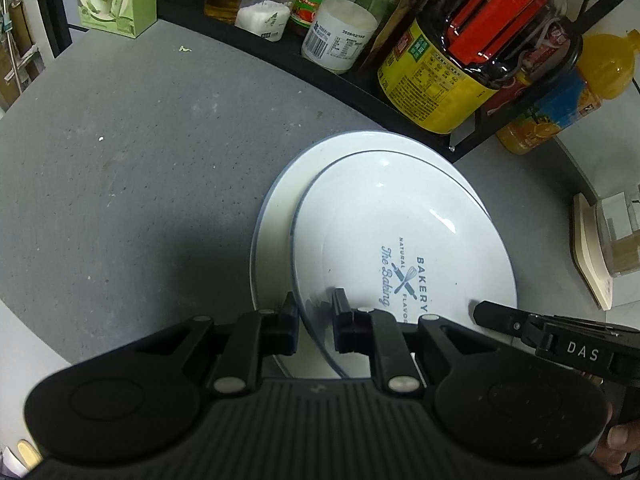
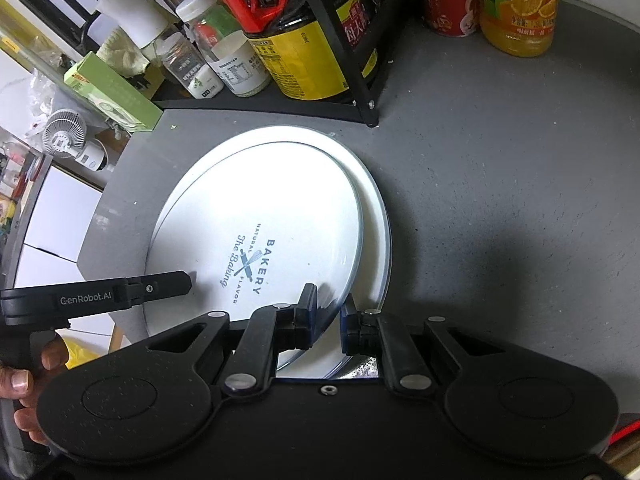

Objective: Organize plates and bowls
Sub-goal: 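Lower the 'BAKERY' plate onto the 'Sweet' plate with both tools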

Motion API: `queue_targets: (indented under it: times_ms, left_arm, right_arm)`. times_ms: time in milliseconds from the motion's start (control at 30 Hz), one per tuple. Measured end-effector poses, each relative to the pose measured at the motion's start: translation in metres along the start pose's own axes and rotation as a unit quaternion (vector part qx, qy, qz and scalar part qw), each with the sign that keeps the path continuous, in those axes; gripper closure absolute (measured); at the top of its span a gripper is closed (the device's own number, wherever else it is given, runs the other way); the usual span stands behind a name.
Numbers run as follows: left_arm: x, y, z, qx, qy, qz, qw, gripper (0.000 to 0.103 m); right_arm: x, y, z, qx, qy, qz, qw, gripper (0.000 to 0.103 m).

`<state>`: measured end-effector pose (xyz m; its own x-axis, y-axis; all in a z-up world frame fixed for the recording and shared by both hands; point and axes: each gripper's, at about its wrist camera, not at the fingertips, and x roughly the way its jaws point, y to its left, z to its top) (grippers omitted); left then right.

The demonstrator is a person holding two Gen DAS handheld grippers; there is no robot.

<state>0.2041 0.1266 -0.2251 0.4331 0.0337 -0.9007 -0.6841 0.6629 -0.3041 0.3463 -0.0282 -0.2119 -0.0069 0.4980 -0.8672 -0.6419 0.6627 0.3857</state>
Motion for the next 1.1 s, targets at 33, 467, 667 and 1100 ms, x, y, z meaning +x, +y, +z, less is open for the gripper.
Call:
queue_targets:
  times_ms: [33, 467, 667, 1100]
  left_arm:
    - [0.000, -0.001, 0.001, 0.003, -0.001, 0.002, 1.0000, 0.088]
    - [0.002, -0.003, 0.009, -0.002, 0.013, 0.015, 0.9998, 0.088]
    - [-0.002, -0.003, 0.009, -0.012, 0.011, 0.019, 0.9997, 0.088]
    - [-0.018, -0.005, 0.006, -0.017, -0.006, 0.032, 0.9993, 0.088]
  right_arm:
    - [0.001, 0.000, 0.001, 0.001, 0.001, -0.001, 1.000, 0.091]
    - [0.011, 0.005, 0.006, -0.006, 0.027, -0.015, 1.000, 0.083]
    - [0.008, 0.007, 0.005, -0.007, 0.036, -0.014, 0.999, 0.082]
    - [-0.001, -0.003, -0.002, 0.038, 0.052, 0.013, 0.998, 0.090]
